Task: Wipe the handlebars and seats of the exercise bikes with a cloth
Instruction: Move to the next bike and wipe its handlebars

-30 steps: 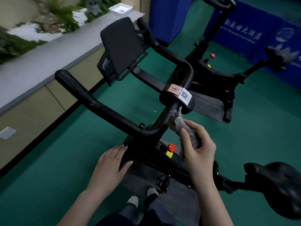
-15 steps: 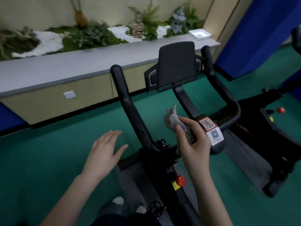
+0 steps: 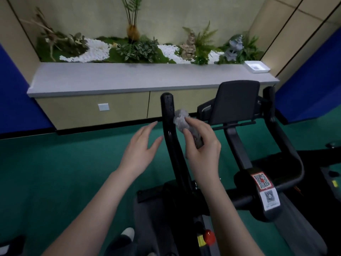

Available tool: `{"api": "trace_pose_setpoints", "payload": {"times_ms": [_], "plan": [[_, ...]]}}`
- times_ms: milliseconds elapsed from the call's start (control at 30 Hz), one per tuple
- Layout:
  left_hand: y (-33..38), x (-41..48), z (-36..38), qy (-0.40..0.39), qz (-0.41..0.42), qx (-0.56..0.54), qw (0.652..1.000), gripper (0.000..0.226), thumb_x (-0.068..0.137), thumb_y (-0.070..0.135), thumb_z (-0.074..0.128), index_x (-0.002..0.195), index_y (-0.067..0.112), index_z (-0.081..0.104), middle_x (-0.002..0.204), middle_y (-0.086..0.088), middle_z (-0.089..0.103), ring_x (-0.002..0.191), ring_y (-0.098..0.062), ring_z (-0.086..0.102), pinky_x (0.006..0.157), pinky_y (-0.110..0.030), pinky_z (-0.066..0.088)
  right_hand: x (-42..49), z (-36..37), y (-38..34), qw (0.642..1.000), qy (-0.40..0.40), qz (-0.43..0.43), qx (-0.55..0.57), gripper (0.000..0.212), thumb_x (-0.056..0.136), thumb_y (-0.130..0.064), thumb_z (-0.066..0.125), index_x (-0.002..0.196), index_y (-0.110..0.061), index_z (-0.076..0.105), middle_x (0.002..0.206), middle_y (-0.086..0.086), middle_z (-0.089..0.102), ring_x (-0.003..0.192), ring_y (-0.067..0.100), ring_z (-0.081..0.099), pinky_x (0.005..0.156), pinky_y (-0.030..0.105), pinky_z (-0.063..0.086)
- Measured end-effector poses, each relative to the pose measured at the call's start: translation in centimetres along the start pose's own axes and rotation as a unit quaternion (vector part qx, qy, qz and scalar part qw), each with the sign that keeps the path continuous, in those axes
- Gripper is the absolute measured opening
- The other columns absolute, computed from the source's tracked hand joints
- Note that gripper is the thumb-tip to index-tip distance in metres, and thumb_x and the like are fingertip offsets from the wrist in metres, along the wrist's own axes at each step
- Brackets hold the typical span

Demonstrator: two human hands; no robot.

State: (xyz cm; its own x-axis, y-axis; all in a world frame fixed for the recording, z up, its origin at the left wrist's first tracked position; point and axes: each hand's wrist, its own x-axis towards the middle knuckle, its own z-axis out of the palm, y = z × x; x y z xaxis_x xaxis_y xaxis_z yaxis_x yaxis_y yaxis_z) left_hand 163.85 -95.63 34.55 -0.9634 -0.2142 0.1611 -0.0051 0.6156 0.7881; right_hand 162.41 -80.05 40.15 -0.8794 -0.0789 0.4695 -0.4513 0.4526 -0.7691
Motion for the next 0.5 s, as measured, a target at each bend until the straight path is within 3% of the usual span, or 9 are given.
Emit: {"api": "trace_pose_setpoints", "payload": {"times_ms": [100,267,367,500], "plan": [[0.6,1.6,0.0,0.036,0.015,-0.087,0.995,0.045,0.092,0.027,0.056,0.136,0.020,0.047,0.132,0.007,0.053,0.120,-0.010,0.050,0.103,-0.035,0.042,3.2,2.3,-0.8,0.999,-0.003,-0.029,-0.016,0.026,0.091,-0.003,0.059,0.116,-0.004,0.067,0.118,0.010,0.060,0.112,0.016,0.058,0.096,0.014,0.043],[1.1,3.1,0.0,0.035,-0.026,-0.222,0.974,0.042,0.090,0.014,0.060,0.132,0.016,0.052,0.121,0.002,0.062,0.099,-0.008,0.061,0.089,-0.028,0.049,7.3,5.8,-1.2,0.994,-0.044,-0.074,-0.062,0.027,0.093,-0.001,0.055,0.118,-0.003,0.066,0.130,0.013,0.056,0.126,0.024,0.049,0.106,0.035,0.041],[1.3,3.5,-0.1,0.025,-0.053,-0.307,0.950,0.040,0.090,0.003,0.058,0.128,0.012,0.052,0.115,-0.004,0.064,0.091,-0.010,0.061,0.086,-0.023,0.048,7.0,6.3,-0.7,0.990,-0.045,-0.094,-0.096,0.027,0.092,0.001,0.056,0.115,-0.005,0.068,0.129,0.012,0.059,0.119,0.027,0.054,0.102,0.026,0.040],[1.1,3.8,-0.4,-0.006,-0.055,-0.351,0.935,0.033,0.091,-0.001,0.054,0.118,0.018,0.057,0.108,0.000,0.066,0.094,-0.013,0.062,0.087,-0.025,0.049,3.1,5.7,0.5,0.989,-0.005,-0.099,-0.112,0.030,0.085,0.008,0.062,0.113,-0.003,0.070,0.124,0.016,0.061,0.109,0.031,0.061,0.094,0.035,0.050]]}}
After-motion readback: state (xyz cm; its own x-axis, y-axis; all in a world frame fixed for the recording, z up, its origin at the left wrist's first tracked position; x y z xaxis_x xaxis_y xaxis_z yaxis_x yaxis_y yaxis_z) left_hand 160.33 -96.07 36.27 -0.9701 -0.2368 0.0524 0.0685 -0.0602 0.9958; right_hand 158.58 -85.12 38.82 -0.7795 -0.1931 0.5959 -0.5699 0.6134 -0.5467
